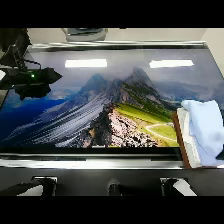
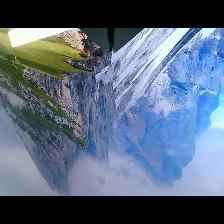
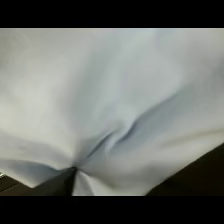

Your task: Fold the shirts.

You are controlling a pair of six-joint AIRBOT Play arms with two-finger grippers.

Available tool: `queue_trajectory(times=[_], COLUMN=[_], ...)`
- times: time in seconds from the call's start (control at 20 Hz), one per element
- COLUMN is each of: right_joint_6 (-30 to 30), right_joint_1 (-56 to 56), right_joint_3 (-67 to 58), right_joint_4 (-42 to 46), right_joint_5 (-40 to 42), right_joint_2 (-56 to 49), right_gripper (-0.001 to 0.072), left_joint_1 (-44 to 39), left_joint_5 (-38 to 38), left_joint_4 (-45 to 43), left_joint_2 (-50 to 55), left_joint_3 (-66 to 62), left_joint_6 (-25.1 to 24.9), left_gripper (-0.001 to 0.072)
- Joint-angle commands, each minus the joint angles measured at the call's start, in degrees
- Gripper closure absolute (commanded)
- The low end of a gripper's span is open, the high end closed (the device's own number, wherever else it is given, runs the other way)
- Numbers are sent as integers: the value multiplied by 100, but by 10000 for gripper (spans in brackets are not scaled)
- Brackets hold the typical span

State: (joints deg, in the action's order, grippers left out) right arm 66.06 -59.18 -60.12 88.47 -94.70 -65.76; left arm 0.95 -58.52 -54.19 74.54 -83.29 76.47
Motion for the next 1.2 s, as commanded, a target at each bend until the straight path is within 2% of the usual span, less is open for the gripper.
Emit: queue_trajectory(times=[0.0, 0.1, 0.2, 0.25, 0.3, 0.35, 0.45, 0.5, 0.55, 0.6, 0.7, 0.75, 0.8, 0.85, 0.95, 1.0, 1.05, 1.15], right_joint_6=[-372, -713, -999, -1021, -1019, -1019, -1019, -1014, -935, -769, -424, -400, -431, -367, -197, -61, 96, 192], right_joint_1=[9, 9, 66, 227, 566, 1073, 2326, 3091, 3825, 4417, 5348, 5687, 5967, 6218, 6566, 6625, 6620, 6620], right_joint_3=[-22, -627, -1915, -2601, -3211, -3657, -4017, -3995, -3967, -3912, -3650, -3392, -3058, -2702, -2146, -2006, -1943, -1958], right_joint_4=[-365, -308, -428, -516, -605, -708, -815, -804, -807, -793, -820, -975, -1147, -1222, -1220, -1222, -1220, -1217], right_joint_5=[245, 234, 1005, 1587, 2396, 3187, 4002, 3995, 3528, 2887, 1493, 935, 778, 935, 1449, 1596, 1694, 1744], right_joint_2=[4, 4, 4, 15, 50, 85, 85, 50, -96, -326, -1001, -1340, -1561, -1611, -1598, -1604, -1609, -1602], right_gripper=[61, 63, 64, 64, 65, 66, 66, 67, 89, 90, 93, 121, 224, 227, 145, 121, 96, 101], left_joint_1=[7, 42, 81, 74, 22, -68, -411, -588, -713, -741, -743, -745, -761, -809, -890, -890, -890, -887], left_joint_5=[-22, -129, -162, -92, 142, 391, 328, 0, -564, -1226, -2859, -3161, -2929, -2371, -1353, -1027, -844, -809], left_joint_4=[2, -7, -271, -680, -1209, -1915, -3578, -4232, -4546, -4498, -4284, -4046, -3738, -3622, -3635, -3637, -3637, -3635], left_joint_2=[-13, -81, -131, -127, -111, -70, 109, 223, 400, 579, 866, 833, 619, 229, -529, -776, -918, -949], left_joint_3=[-11, -284, -911, -1283, -1624, -1904, -2168, -2159, -2122, -2046, -1537, -966, -313, 433, 1572, 1888, 2050, 2050], left_joint_6=[0, -11, -151, -144, 66, 479, 1309, 1606, 1821, 1829, 1869, 1779, 1716, 1969, 2527, 2636, 2645, 2647], left_gripper=[671, 672, 674, 674, 675, 675, 676, 675, 672, 627, 180, 188, 194, 224, 221, 221, 221, 221])
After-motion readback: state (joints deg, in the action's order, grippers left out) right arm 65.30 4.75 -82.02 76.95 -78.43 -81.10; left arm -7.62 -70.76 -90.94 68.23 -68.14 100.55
